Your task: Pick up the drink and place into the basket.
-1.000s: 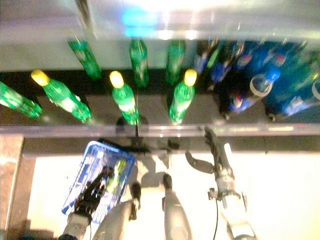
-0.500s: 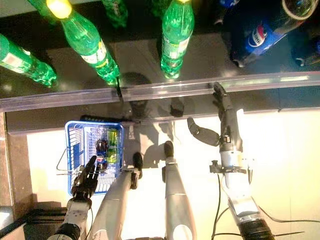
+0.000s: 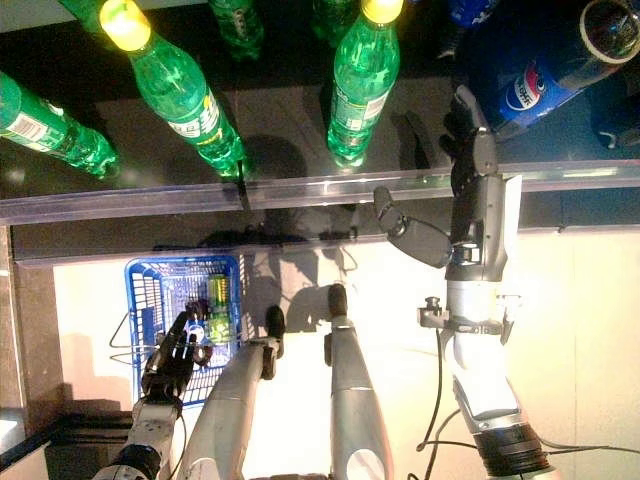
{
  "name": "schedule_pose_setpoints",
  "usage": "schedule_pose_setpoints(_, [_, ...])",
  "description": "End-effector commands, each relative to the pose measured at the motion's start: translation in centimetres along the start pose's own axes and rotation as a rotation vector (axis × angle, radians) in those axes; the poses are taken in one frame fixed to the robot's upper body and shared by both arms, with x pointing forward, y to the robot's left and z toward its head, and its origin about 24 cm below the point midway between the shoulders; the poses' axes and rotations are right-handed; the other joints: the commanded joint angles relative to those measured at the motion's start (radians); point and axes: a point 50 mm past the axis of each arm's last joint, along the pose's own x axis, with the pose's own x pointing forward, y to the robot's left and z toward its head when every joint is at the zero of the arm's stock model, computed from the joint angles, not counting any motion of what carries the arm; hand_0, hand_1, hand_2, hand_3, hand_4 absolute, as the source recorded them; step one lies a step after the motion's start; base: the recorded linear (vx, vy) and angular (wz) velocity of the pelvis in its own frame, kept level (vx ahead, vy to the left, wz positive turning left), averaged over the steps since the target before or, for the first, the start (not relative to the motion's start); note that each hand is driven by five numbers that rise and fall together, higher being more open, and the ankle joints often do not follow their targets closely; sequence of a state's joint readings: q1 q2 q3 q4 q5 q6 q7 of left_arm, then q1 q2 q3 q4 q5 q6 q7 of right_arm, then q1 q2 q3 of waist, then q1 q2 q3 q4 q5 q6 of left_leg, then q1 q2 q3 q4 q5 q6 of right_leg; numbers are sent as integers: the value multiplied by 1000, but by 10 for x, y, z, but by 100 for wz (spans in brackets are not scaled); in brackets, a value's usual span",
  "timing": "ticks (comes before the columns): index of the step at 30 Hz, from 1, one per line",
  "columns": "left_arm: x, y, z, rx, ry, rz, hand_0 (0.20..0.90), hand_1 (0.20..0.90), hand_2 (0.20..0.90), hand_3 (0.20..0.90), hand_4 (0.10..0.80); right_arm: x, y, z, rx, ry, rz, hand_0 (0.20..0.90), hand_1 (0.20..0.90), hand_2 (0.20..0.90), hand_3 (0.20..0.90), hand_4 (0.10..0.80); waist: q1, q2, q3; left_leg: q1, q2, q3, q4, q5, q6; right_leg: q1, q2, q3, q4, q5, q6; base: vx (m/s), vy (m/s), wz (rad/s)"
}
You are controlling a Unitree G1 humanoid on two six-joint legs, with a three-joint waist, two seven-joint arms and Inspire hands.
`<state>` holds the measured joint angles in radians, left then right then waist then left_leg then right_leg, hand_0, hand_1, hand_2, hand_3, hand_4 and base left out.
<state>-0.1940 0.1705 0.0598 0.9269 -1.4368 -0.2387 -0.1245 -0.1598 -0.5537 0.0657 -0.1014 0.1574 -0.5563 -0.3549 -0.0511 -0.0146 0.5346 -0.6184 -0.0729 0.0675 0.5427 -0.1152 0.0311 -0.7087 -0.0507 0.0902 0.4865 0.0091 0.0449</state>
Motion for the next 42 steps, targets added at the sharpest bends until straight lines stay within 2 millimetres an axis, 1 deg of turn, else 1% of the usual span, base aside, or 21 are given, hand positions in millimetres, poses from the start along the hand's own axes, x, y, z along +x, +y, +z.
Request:
schedule_pose_setpoints(1, [-20, 34, 32, 68, -92, -37, 300, 300, 300, 200, 100, 23, -17, 57, 55, -312, -38, 900, 900, 900, 900, 800, 8, 28, -15, -3, -53, -33, 76, -59, 42, 75, 21, -94, -34, -58, -10, 72, -9, 3])
schedule_pose_setpoints(7, [-18, 33, 33, 86, -77, -40, 300, 300, 300, 200, 100, 31, -20, 46, 86, -243, -64, 900, 900, 900, 900, 800, 24, 29, -15, 3, -61, -40, 76, -57, 43, 91, 19, -101, -32, -63, -13, 69, -12, 7])
schedule_pose_setpoints(12, [-18, 32, 32, 102, -70, -43, 300, 300, 300, 200, 100, 35, -21, 39, 98, -213, -100, 900, 900, 900, 900, 800, 43, 31, -15, 4, -65, -45, 69, -61, 46, 96, 11, -117, -24, -71, -14, 65, -15, 19])
schedule_pose_setpoints(20, [-17, 33, 32, 133, -47, -30, 300, 300, 300, 200, 100, 55, -20, 33, 91, -174, -132, 900, 900, 900, 900, 800, 81, 41, -15, 0, -82, -60, 92, -70, 53, 94, 6, -138, 26, -93, -20, 75, -6, 18])
schedule_pose_setpoints(26, [-16, 33, 33, 153, -30, -30, 300, 300, 300, 200, 100, 66, -24, 24, 102, -114, -155, 900, 900, 900, 900, 800, 105, 43, -15, -3, -87, -64, 94, -70, 59, 85, 1, -147, 44, -92, -14, 61, 6, 15])
schedule_pose_setpoints(32, [-15, 27, 33, 160, -25, -53, 300, 300, 300, 200, 100, 71, -26, 14, 92, -69, -187, 900, 900, 900, 900, 800, 121, 47, -15, -10, -87, -69, 78, -58, 64, 71, 0, -150, 51, -87, -8, 31, -3, 8])
schedule_pose_setpoints(39, [-13, 23, 35, 168, -24, -62, 300, 300, 300, 200, 100, 76, -33, 3, 85, -3, -241, 900, 900, 900, 900, 800, 136, 52, -15, -20, -86, -78, 70, -50, 65, 56, -1, -158, 59, -83, -2, 16, -16, 8])
schedule_pose_setpoints(40, [-13, 23, 36, 169, -24, -61, 300, 300, 300, 200, 100, 76, -34, 1, 76, 0, -252, 804, 804, 804, 787, 687, 138, 51, -15, -21, -87, -79, 72, -50, 65, 56, -1, -159, 60, -83, -2, 16, -21, 5])
schedule_pose_setpoints(41, [-12, 23, 36, 170, -23, -61, 300, 300, 300, 200, 100, 76, -35, 0, 61, 5, -261, 535, 535, 535, 475, 375, 139, 51, -15, -22, -87, -79, 72, -50, 65, 56, 0, -159, 61, -83, -2, 12, -21, 4])
schedule_pose_setpoints(42, [-12, 23, 36, 172, -22, -60, 300, 300, 300, 200, 100, 76, -37, -1, 44, 8, -274, 429, 429, 429, 351, 251, 141, 51, -15, -22, -87, -80, 72, -50, 66, 57, -1, -160, 61, -83, -2, 11, -23, 4])
